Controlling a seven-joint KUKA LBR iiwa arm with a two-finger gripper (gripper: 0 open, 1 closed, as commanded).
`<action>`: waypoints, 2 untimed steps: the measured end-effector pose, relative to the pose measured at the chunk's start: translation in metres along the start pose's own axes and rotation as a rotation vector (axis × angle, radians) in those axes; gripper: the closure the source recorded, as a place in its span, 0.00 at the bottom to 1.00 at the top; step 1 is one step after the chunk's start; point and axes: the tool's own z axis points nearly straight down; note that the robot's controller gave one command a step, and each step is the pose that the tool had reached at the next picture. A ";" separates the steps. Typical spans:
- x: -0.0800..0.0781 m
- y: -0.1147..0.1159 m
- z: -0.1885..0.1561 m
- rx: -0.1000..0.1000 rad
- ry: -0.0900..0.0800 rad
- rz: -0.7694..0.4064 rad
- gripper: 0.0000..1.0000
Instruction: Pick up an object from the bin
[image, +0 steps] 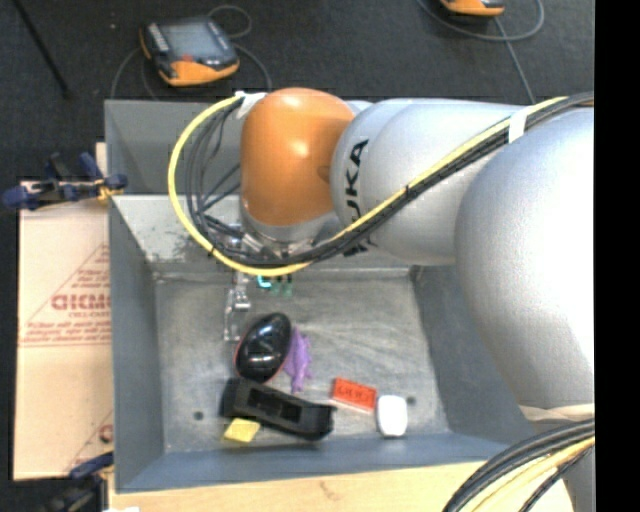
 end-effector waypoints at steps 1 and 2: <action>-0.002 -0.001 -0.005 -0.001 -0.008 0.003 0.00; -0.002 -0.025 0.035 0.000 -0.012 -0.100 0.00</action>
Offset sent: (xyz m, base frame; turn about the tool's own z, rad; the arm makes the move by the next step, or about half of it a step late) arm -0.0006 -0.0667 -0.1054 -0.2671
